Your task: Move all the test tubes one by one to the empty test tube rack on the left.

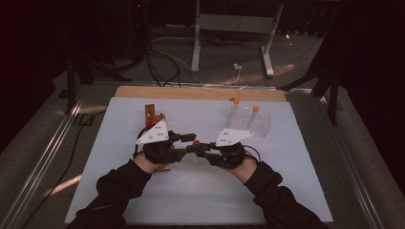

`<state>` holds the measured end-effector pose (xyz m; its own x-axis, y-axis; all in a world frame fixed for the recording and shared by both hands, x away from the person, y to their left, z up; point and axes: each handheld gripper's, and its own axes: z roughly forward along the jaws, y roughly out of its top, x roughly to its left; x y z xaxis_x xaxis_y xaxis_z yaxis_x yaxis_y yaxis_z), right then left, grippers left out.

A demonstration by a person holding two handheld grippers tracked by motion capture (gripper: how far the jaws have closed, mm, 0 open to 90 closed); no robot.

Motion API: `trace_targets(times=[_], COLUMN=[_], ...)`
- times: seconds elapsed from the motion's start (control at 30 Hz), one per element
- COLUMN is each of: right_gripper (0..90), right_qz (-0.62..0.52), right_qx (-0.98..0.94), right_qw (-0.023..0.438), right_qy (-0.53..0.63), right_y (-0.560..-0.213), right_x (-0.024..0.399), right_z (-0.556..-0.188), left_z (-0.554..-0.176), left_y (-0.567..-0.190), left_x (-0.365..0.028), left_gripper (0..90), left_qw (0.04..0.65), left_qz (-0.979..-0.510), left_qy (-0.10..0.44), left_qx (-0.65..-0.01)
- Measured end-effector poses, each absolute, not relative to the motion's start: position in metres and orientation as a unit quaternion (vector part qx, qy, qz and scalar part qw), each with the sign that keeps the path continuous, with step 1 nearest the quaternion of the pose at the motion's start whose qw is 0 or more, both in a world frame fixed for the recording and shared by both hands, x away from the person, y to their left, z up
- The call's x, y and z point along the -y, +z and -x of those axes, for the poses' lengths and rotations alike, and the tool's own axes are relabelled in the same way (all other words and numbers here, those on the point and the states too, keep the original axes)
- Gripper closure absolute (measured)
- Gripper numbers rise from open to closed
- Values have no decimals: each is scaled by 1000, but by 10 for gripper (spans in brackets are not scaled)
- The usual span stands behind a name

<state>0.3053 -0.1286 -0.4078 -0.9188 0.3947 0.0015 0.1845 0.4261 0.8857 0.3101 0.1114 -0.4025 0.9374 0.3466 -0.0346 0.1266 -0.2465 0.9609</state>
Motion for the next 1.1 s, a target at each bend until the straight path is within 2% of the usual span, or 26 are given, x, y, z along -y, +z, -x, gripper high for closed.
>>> trace_targets(times=[0.17, 0.37, 0.57, 0.63, 0.7, 0.9, 0.97, 1.03, 1.1], right_gripper=[751, 740, 556, 459, 401, 160, 142, 66, 44], right_qz=[-174, -180, -197, -201, -208, -231, -241, -243, -246], right_qx=[-838, -834, -823, -819, -816, -803, -798, -798, -794], right_qw=[106, 105, 121, 132, 136, 134, 133, 128, 121], right_qy=[507, 510, 519, 520, 522, 533, 536, 537, 543], right_y=[-408, -407, -403, -402, -401, -402, -402, -403, -403], right_x=[128, 128, 134, 137, 142, 156, 161, 165, 170], right_z=[-306, -306, -307, -307, -307, -308, -307, -308, -308], left_z=[-310, -311, -318, -321, -324, -332, -335, -338, -343], left_y=[-403, -401, -392, -388, -385, -375, -373, -371, -370], left_x=[-110, -111, -124, -130, -136, -156, -161, -167, -174], left_gripper=[703, 713, 716, 716, 716, 717, 717, 717, 717], left_qw=[596, 596, 600, 602, 600, 602, 600, 599, 600], left_qz=[-783, -783, -775, -771, -771, -760, -758, -755, -750], left_qy=[97, 103, 114, 119, 127, 147, 155, 163, 170], left_qx=[-150, -146, -162, -169, -175, -196, -202, -212, -221])
